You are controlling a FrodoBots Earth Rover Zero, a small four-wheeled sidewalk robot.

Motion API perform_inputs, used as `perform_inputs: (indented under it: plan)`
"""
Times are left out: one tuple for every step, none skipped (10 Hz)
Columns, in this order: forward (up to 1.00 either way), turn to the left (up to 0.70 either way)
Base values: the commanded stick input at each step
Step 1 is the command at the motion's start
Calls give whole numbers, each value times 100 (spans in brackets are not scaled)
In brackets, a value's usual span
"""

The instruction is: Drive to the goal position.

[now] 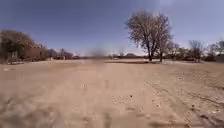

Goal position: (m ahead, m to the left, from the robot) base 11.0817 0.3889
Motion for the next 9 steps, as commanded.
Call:
perform_inputs:
  plan:
    - [100, 0]
    - [100, 0]
    - [100, 0]
    - [100, 0]
    - [100, 0]
    - [100, 0]
    - [100, 0]
    - [100, 0]
    - [100, 0]
